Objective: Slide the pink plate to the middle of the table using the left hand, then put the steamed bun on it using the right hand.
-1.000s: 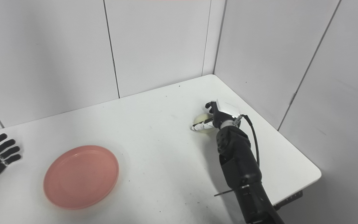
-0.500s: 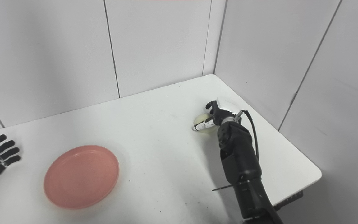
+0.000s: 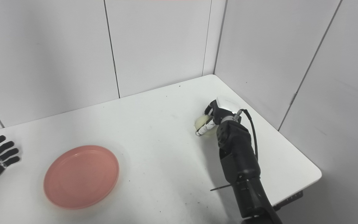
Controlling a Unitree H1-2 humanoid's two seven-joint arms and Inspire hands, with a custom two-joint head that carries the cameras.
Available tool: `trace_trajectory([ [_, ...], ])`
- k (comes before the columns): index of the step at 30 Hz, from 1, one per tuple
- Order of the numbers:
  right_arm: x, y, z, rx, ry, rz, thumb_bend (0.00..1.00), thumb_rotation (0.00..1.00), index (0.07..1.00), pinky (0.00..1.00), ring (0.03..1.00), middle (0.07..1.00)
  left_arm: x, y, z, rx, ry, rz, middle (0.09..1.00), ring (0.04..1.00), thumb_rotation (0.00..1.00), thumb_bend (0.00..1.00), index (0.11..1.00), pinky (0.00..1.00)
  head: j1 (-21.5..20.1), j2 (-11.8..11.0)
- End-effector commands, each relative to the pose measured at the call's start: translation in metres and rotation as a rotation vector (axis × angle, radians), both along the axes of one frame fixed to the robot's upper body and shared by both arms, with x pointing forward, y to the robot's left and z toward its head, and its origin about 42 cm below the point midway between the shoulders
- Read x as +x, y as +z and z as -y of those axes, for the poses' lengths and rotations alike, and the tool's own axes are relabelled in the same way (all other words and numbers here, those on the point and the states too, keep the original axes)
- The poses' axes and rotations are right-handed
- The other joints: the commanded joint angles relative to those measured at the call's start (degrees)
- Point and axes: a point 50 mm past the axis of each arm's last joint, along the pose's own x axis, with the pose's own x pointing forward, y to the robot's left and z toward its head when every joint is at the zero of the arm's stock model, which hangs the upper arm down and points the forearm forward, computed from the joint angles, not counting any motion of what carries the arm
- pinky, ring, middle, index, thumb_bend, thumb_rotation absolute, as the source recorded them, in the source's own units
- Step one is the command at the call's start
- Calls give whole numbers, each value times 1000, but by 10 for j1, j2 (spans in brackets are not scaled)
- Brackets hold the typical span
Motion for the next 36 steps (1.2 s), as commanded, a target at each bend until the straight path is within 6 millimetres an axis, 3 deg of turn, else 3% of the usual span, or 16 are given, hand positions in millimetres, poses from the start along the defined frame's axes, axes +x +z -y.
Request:
trace_trajectory([
  [1,1,9,4,-1,-3,25,513,125,491,380,436,503,-53,-77,-9,29,9,-319,822,795,749,532,815,774,0,0],
  [12,-1,12,3,-2,2,49,509,125,488,403,462,513,-54,-76,-7,27,8,-317,822,798,755,522,817,782,6,0],
  [20,-6,30,-9,-14,30,170,508,125,490,393,449,510,-55,-78,0,34,1,-314,824,798,754,544,819,775,26,-7],
  [26,-13,51,-31,-51,108,264,506,123,489,370,435,501,-58,-77,13,41,-13,-295,841,813,773,545,833,791,55,-12],
  [28,-17,60,-49,-71,150,301,506,124,491,438,455,525,-59,-77,19,46,-17,-287,845,819,784,545,840,800,67,-14],
  [36,-21,76,-99,-82,363,358,504,121,490,366,440,500,-64,-68,54,61,-16,-268,872,848,846,521,867,839,147,-18],
])
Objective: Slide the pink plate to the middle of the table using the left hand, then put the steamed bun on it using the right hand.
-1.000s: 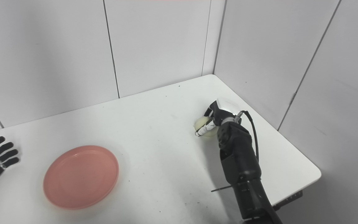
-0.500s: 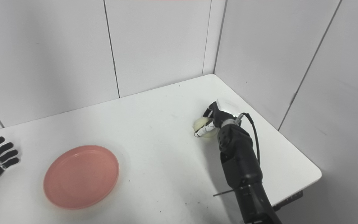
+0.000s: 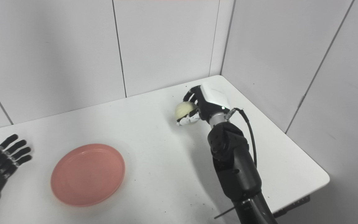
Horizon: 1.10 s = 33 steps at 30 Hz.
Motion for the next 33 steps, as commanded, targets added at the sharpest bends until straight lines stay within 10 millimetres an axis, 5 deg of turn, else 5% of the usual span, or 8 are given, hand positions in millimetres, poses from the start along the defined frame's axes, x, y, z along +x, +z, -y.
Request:
trace_trajectory([
  [1,1,27,-15,-45,70,99,505,121,490,362,434,498,-44,-65,21,31,-14,-290,877,856,874,499,874,853,7,0],
  [12,21,45,-97,-64,320,148,505,119,490,311,398,487,-51,-48,70,48,-14,-280,912,902,1000,439,913,911,123,2],
  [33,41,31,-177,-81,650,89,504,118,490,317,398,483,-42,-44,114,64,-24,-271,923,910,1000,429,921,929,223,8],
])
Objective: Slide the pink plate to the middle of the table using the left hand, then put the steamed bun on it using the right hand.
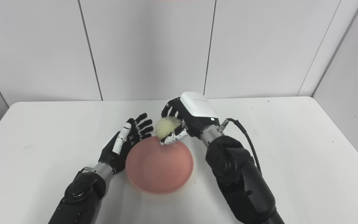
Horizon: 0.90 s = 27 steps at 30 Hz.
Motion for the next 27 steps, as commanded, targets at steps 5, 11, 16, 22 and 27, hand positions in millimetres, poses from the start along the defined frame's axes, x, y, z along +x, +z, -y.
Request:
trace_trajectory([
  [5,2,8,-19,-15,70,52,506,121,491,303,383,475,-24,-51,-4,72,5,-211,920,905,1000,428,918,922,2,3],
  [11,5,-6,-27,-49,73,29,507,122,491,312,397,487,-24,-49,-3,74,7,-215,920,910,1000,431,923,920,2,7],
  [16,6,-18,-29,-57,74,-16,508,121,491,278,361,458,-24,-47,-3,76,8,-213,919,908,1000,425,921,920,2,10],
  [22,6,-30,-29,-86,87,-58,507,121,491,293,370,460,-24,-46,-4,80,11,-208,918,905,1000,417,920,908,-1,12],
  [27,8,-38,-30,-113,84,-77,508,122,492,284,363,452,-25,-46,-4,79,15,-208,916,903,1000,413,918,911,-3,14],
])
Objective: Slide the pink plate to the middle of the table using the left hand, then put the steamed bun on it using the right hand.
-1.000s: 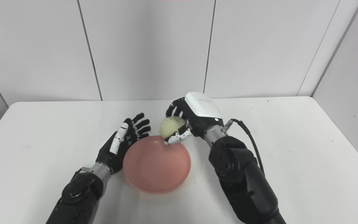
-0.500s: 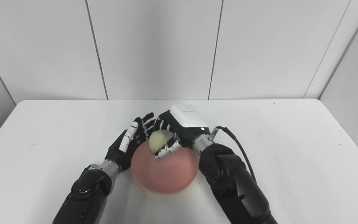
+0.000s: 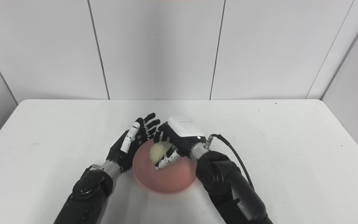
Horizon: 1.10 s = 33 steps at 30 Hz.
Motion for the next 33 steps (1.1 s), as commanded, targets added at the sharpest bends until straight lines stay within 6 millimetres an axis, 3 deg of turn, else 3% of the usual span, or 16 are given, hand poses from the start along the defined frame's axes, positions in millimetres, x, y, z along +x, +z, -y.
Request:
trace_trajectory([
  [1,4,13,-2,-12,24,67,508,122,492,278,357,446,-23,-47,-6,75,13,-217,914,900,1000,415,916,906,0,1],
  [12,10,0,-3,-55,28,40,509,122,492,246,322,414,-24,-46,-6,74,17,-218,905,893,1000,405,908,896,0,3],
  [19,8,2,-4,-108,24,-9,510,133,494,293,381,490,-24,-45,-6,78,16,-218,903,890,1000,409,906,892,-1,4],
  [21,6,5,-5,-136,24,-26,510,141,495,371,470,561,-24,-46,-6,76,16,-217,903,891,1000,411,904,893,-1,5],
  [23,4,10,-5,-162,25,-43,587,203,635,486,602,665,-24,-46,-6,75,15,-214,904,893,1000,411,902,891,-1,5],
  [24,2,13,-6,-173,27,-49,638,292,717,562,680,725,-24,-45,-6,74,14,-212,901,889,1000,407,893,884,-1,5],
  [25,0,16,-6,-179,28,-52,645,307,726,571,689,731,-24,-45,-6,71,13,-211,900,888,1000,406,891,883,-1,5],
  [30,-11,31,-9,-202,25,-50,730,579,803,605,745,795,-24,-43,-6,41,23,-225,886,875,1000,383,870,866,-5,4],
  [33,-19,43,-11,-200,26,-30,786,661,827,597,753,807,-24,-43,-6,44,11,-218,899,888,1000,378,885,876,-6,3],
])
